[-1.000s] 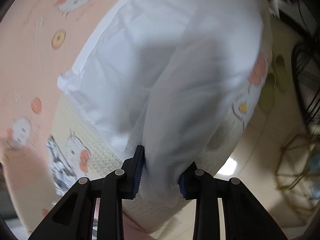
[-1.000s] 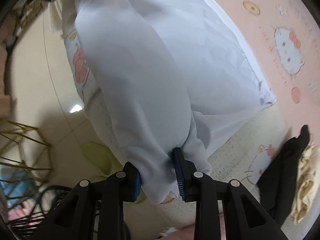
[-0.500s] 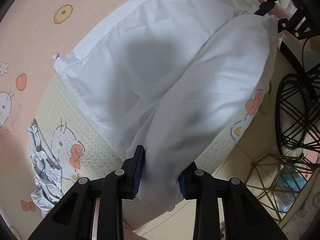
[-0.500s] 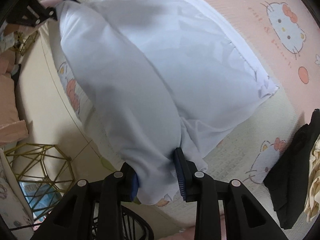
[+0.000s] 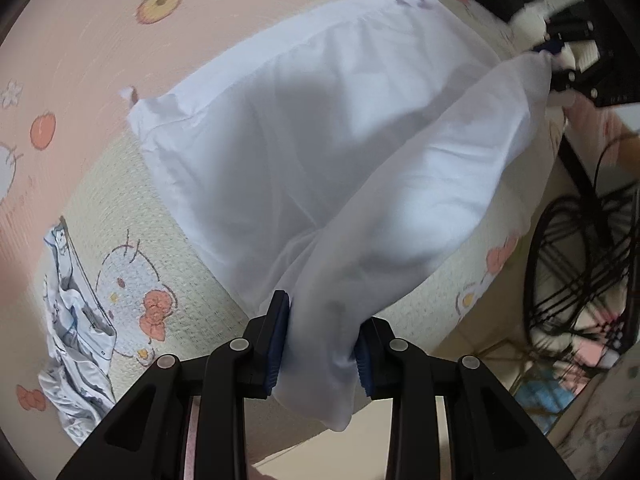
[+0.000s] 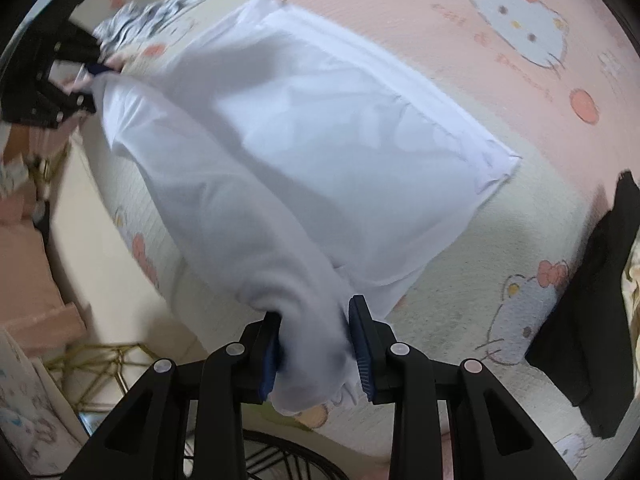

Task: Fold clothes
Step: 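Lift the grasped shirt end and fold it over the shirt with both grippers, then lower the folded end onto the shirt and open both grippers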

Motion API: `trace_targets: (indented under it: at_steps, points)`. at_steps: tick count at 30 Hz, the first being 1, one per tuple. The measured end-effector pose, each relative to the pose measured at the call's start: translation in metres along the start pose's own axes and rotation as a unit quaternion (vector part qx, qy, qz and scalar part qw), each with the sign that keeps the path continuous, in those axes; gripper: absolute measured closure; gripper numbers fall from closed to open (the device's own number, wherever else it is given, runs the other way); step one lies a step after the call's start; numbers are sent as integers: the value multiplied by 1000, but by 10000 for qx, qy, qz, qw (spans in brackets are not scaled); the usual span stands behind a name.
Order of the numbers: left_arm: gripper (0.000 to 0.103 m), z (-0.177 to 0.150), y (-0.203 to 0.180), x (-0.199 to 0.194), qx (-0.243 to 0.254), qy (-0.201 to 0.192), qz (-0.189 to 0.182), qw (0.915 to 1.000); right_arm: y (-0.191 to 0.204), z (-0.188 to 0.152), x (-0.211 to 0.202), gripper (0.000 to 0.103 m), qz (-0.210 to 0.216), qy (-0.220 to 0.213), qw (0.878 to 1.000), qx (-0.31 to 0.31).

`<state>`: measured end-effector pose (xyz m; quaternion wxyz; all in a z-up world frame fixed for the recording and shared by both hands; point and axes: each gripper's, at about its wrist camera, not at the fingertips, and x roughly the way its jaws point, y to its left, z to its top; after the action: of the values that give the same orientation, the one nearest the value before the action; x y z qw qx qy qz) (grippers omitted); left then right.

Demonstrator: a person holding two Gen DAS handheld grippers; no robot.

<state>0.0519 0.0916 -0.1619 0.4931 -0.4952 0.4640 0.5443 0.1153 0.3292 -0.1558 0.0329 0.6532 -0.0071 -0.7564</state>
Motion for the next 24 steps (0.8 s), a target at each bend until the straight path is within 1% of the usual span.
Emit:
trace_targets:
  at_steps: [2, 6, 8, 11, 14, 16, 18, 19, 20, 22, 24]
  points:
    - [75, 1, 3, -2, -207, -53, -68, 9997, -6, -3, -3, 72, -8, -70, 9998, 195]
    - [74, 1, 5, -1, -659, -117, -170, 9976, -53, 3, -6, 72, -114, -234, 9975, 662]
    - [74, 1, 3, 1, -824, -131, -194, 9963, -24, 6, -5, 72, -158, -253, 9960, 841]
    - [74, 1, -4, 8, -948, -92, -177, 9953, -9, 6, -6, 72, -343, -196, 9952, 897]
    - [74, 1, -13, 14, -1104, -31, -158, 9938, -6, 14, 9, 72, -484, -108, 9942, 955]
    - [69, -1, -17, 17, -1343, 15, -182, 9908, -7, 20, 20, 72, -572, -63, 9930, 1029]
    - [63, -5, -20, 20, -1651, 117, -306, 9857, -7, 22, 25, 72, -596, -54, 9917, 1139]
    - [62, -8, -22, 21, -1768, 150, -381, 9834, -7, 22, 25, 72, -610, -72, 9911, 1182]
    - [62, -11, -25, 21, -1847, 157, -452, 9816, -7, 22, 24, 70, -635, -104, 9906, 1207]
    - [62, -18, -32, 16, -1953, 119, -549, 9791, -7, 20, 21, 62, -662, -208, 9895, 1271]
    - [62, -25, -38, 10, -2051, 63, -629, 9767, -8, 16, 15, 47, -647, -344, 9878, 1371]
